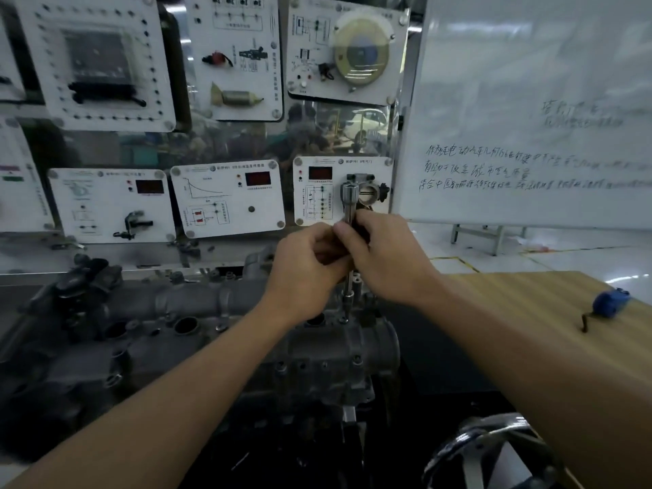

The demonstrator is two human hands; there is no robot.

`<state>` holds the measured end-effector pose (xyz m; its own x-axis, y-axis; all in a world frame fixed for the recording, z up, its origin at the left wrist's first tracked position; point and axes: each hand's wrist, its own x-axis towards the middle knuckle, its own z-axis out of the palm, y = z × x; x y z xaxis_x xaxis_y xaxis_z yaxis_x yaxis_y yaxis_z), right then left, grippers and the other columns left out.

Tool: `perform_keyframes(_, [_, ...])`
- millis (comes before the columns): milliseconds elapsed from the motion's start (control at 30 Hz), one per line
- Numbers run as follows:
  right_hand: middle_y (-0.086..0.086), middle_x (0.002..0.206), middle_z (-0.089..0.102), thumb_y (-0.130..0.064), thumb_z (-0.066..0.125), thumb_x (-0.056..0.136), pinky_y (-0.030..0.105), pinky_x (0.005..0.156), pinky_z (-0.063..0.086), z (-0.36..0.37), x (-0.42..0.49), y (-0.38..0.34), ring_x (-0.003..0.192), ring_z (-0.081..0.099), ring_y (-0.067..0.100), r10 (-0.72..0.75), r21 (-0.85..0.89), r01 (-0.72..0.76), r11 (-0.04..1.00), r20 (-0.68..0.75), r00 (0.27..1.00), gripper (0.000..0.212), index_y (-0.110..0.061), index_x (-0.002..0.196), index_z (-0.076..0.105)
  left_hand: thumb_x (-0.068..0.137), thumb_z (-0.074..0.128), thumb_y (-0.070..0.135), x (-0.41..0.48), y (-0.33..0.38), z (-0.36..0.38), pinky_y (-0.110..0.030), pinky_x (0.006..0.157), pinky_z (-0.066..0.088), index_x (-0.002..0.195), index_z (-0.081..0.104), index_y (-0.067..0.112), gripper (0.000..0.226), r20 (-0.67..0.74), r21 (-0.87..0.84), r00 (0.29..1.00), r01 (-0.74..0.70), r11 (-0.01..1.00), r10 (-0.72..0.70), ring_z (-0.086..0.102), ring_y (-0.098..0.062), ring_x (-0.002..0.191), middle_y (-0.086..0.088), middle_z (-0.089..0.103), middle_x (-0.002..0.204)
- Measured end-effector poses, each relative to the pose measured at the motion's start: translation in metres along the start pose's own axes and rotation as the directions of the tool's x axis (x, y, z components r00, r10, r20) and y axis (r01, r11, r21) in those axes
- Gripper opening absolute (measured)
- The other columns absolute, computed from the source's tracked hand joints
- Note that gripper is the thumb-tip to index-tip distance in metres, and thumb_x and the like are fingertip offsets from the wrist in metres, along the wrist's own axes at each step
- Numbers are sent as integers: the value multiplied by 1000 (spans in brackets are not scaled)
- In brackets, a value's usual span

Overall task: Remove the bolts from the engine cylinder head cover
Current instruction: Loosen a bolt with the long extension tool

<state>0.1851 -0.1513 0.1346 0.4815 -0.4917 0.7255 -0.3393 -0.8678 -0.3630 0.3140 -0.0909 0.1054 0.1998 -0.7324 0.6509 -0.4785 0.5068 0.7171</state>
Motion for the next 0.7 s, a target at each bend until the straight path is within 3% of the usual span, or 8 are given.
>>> perform_keyframes(67, [4, 70, 65, -29, 53, 100, 25, 57, 43, 0, 0, 0, 64, 59, 15, -7, 9, 7, 1000, -1, 1000, 30, -7, 83, 64, 83, 75, 3, -1, 0, 0, -27, 69, 61, 95, 70, 15, 18, -1, -25, 1000, -8, 1000, 8, 74, -9, 78, 2, 77, 83])
perform_keyframes(167, [-1, 66, 62, -28, 53, 100, 20, 54, 42, 1, -1, 0, 60, 57, 10, 7, 29, -7, 1000, 1, 1000, 28, -11, 80, 62, 84, 73, 1, -2, 0, 2, -28, 71, 61, 92, 68, 22, 23, -8, -20, 1000, -27, 999, 27, 74, -9, 78, 4, 76, 83])
perform_keyframes(300, [-10, 61, 53, -27, 54, 100, 12, 52, 37, 1, -2, 0, 54, 50, 3, 3, 32, -4, 999, 10, 1000, 27, -18, 75, 55, 85, 73, 4, -5, -5, 1, -30, 74, 61, 99, 70, 16, 19, -14, -7, 999, -44, 999, 43, 74, -10, 79, 2, 76, 86])
perform_keyframes(467, [-7, 68, 59, -25, 52, 102, 10, 55, 40, 1, 2, -1, 62, 54, 3, -10, 53, 6, 999, 66, 998, 24, -14, 82, 60, 84, 74, 8, -6, -12, 0, -24, 75, 58, 105, 70, 12, 22, -27, -14, 998, -62, 998, 62, 72, -9, 83, 4, 75, 89])
perform_keyframes(700, [3, 85, 69, -27, 46, 104, 25, 64, 46, -9, 10, 7, 72, 61, 10, 45, 47, -56, 997, 199, 979, 28, -9, 93, 65, 93, 63, 4, -5, -24, -2, -18, 86, 54, 112, 68, 20, 25, 214, -27, 977, -7, 1000, 12, 71, -6, 98, 4, 76, 102])
